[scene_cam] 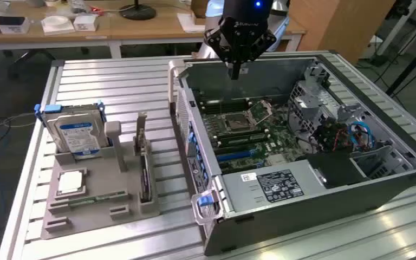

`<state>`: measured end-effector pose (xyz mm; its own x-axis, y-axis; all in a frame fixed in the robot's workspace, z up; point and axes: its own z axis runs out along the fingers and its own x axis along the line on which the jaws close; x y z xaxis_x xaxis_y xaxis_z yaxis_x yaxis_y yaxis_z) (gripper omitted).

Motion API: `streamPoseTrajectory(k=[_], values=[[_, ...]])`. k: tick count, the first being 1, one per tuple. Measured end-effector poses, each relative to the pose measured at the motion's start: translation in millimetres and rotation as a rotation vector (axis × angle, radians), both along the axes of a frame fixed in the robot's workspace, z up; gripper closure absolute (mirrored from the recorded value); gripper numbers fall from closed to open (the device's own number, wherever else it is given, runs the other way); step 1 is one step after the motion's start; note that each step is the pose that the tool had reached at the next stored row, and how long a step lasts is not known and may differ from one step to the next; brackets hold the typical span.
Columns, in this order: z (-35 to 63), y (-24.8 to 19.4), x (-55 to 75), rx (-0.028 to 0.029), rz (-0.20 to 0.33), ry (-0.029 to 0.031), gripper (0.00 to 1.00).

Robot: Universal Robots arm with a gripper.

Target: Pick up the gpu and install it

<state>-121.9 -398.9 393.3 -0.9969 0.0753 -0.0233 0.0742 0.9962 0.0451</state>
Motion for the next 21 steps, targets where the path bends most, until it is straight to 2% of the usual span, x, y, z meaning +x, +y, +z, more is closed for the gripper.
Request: streamPoseTrajectory(k=[14,21], values=[[0.0,-0.1,-0.5,0.0,0.0,-0.0007,0.89],[-0.4,-0.4,-10.1,0.0001,0.0,-0.0007,0.89]])
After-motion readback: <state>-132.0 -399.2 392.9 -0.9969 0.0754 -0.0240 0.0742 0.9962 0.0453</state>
